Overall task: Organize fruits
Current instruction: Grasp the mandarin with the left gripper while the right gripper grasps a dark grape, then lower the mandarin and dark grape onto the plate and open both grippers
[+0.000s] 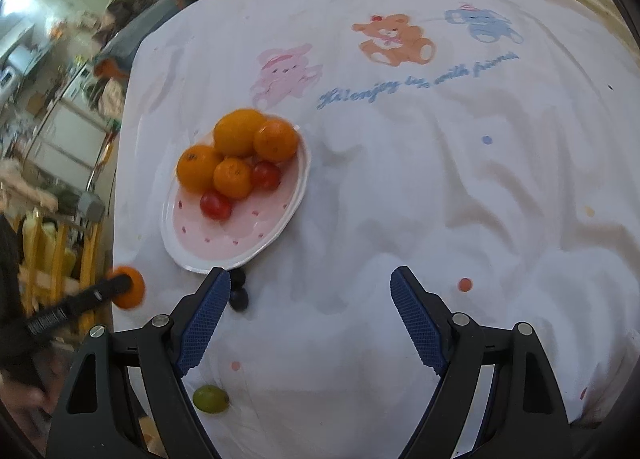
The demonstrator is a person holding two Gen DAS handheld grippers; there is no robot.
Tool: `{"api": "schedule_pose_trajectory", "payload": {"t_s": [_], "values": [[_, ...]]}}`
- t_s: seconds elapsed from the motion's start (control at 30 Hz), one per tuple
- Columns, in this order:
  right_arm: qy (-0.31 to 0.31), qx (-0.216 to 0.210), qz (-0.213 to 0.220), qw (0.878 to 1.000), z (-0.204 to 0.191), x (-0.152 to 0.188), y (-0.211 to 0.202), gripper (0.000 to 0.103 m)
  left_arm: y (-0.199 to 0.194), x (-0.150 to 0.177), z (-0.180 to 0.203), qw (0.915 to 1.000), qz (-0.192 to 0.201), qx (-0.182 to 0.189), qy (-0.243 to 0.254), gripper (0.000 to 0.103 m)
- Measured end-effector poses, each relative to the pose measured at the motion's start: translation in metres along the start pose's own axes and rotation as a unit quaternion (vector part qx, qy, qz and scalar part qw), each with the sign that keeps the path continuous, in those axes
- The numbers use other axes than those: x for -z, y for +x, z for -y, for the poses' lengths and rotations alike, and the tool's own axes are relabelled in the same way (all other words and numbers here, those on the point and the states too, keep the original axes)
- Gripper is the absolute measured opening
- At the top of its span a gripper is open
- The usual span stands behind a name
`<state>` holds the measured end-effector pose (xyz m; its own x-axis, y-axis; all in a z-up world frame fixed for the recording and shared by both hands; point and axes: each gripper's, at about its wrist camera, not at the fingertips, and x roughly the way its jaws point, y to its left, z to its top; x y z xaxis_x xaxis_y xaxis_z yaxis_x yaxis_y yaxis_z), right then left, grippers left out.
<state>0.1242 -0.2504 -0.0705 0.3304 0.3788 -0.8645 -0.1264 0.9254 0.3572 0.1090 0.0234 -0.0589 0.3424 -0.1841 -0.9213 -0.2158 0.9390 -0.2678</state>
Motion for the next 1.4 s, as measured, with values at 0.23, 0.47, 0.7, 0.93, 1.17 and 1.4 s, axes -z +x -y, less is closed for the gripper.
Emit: {"api": "schedule_pose_trajectory", "payload": {"t_s": [0.23, 0.47, 0.7, 0.93, 1.17, 1.4], "values": [[-0.074, -0.013, -0.049, 0.996, -0.039, 0.013, 0.027, 0.062, -0.009, -0.008, -0.009, 0.9993, 0.007, 0.008, -0.035, 0.037], [-0.140, 0.003, -0.081, 0.987, -0.076, 0.021, 0.061, 0.051, -0.016, -0.013, -0.016, 0.9981, 0.014, 0.016, -0.058, 0.037], [-0.155, 0.019, -0.096, 0.983, -0.088, 0.024, 0.090, 0.034, -0.018, -0.016, -0.022, 0.9973, 0.014, 0.021, -0.069, 0.037], [-0.157, 0.017, -0.102, 0.982, -0.084, 0.025, 0.088, 0.021, -0.016, -0.017, -0.020, 0.9976, 0.013, 0.018, -0.065, 0.037], [-0.157, -0.001, -0.096, 0.983, -0.079, 0.027, 0.068, 0.020, -0.010, -0.016, -0.019, 0.9980, 0.009, 0.005, -0.062, 0.037], [-0.114, -0.029, -0.079, 0.990, -0.059, 0.021, 0.045, 0.020, -0.003, -0.014, -0.021, 0.9979, 0.006, -0.010, -0.064, 0.037]]}}
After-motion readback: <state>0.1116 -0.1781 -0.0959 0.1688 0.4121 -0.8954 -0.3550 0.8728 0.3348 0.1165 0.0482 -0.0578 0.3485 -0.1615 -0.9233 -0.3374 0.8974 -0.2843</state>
